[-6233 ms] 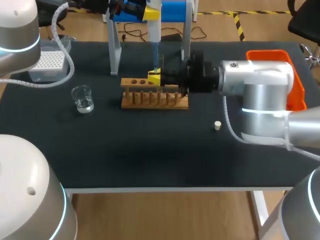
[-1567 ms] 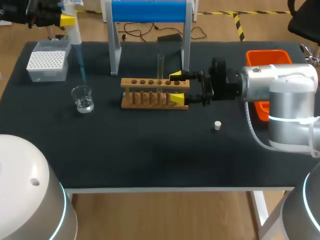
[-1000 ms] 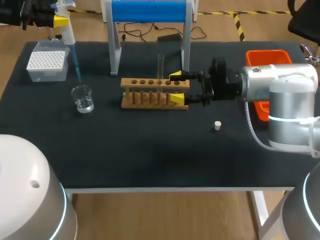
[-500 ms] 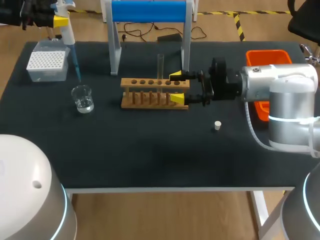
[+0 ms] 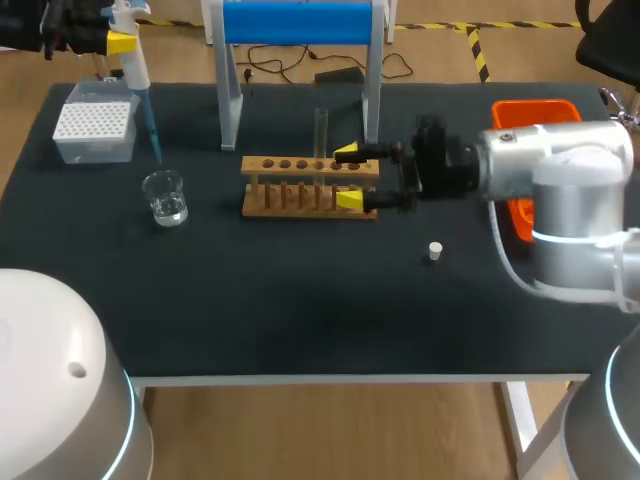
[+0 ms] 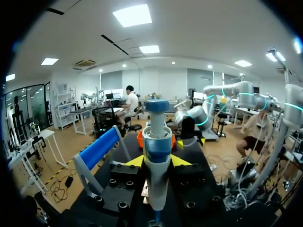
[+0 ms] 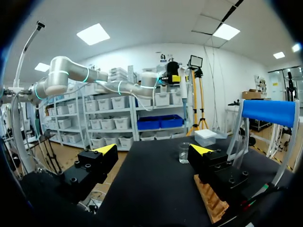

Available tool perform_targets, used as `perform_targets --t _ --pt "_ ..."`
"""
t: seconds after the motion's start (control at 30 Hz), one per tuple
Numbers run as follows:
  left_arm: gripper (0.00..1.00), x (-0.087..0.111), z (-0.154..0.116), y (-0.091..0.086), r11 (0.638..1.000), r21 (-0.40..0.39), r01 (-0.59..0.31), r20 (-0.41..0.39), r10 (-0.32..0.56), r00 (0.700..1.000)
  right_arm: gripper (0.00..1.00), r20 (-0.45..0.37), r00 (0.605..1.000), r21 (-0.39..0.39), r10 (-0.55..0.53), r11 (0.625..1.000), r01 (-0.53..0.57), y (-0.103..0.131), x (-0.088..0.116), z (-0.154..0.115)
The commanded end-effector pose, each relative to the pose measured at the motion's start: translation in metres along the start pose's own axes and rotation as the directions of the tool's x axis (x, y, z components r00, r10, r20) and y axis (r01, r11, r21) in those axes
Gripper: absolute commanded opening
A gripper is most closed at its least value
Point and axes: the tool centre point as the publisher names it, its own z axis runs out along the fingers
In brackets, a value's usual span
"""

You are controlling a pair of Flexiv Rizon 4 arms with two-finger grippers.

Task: Invert the test tube, pick up the pipette, mount the tip to pipette, aspirate from beaker and dispense into the tube, eject the tip, return the pipette, and cap with the stopper.

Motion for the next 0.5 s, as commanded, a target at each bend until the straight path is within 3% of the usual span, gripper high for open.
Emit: perform_targets --t 0.03,0.2,0.5 --pt "0.0 0.0 0.0 0.0 1.0 0.0 -0.001 0.001 0.001 1.0 1.0 0.029 1.0 0.081 -0.005 0.997 0.003 0.009 -0.004 0.031" --pt "0.0 0.0 0.0 0.0 1.0 0.0 -0.001 0.001 0.001 1.0 1.0 0.079 0.996 0.179 -0.037 0.984 0.022 0.014 -0.009 0.057" --pt "0.0 0.0 0.0 0.0 1.0 0.0 -0.001 0.001 0.001 1.0 1.0 0.156 0.987 0.273 -0.035 0.962 -0.009 0.009 -0.019 0.106"
